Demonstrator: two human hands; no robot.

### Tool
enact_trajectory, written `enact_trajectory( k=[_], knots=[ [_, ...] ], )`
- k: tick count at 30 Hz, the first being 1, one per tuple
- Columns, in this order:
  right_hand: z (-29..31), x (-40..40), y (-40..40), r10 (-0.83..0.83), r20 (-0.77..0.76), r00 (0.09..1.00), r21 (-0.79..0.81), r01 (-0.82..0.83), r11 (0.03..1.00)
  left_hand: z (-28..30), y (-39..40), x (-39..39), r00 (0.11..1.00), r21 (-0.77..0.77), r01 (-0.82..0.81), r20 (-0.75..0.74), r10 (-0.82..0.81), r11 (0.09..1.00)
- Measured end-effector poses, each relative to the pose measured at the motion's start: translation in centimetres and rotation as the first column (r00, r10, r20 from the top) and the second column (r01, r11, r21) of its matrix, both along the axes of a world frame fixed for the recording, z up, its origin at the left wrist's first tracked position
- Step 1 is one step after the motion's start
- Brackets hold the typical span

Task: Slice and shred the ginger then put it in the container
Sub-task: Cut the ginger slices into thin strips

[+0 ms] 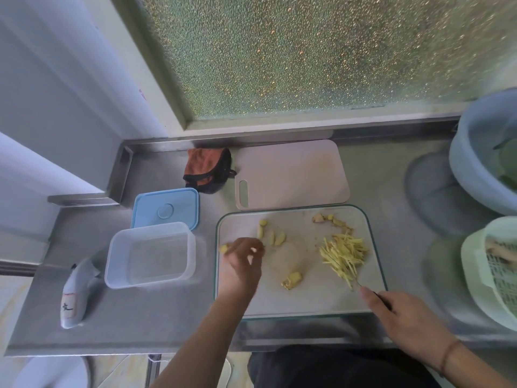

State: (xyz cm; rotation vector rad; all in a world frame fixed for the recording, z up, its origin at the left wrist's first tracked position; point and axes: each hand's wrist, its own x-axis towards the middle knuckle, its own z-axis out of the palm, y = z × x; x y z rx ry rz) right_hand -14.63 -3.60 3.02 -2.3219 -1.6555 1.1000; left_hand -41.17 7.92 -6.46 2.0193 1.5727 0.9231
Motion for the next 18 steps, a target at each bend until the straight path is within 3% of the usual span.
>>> enact_trajectory(
  k=[4, 8, 15, 18],
  knots=[
    [-0.3, 0.0, -0.1, -0.011, 0.0, 1.0, -0.009, 0.011, 1.0, -0.8, -3.0, 2.1, 0.938, 0.083, 0.326, 0.095, -0.333, 0.942],
    [-0.6, 0.4, -0.3, -0.026, -0.008, 1.0, -0.002, 0.026, 1.0, -2.8, -4.3, 1.7, 0.867, 0.06, 0.493, 0.05, -0.496, 0.868],
    [-0.2, 0.4, -0.4, -0.029, -0.013, 0.999, -0.028, 0.029, 0.999, -2.7, -4.9, 1.6, 0.876, 0.117, 0.461, 0.096, -0.472, 0.88],
    [0.0, 0.3, -0.4, -0.026, -0.009, 1.0, -0.035, 0.026, 0.999, -2.7, -5.3, 2.0, 0.92, 0.138, 0.366, 0.099, -0.38, 0.92]
  ],
)
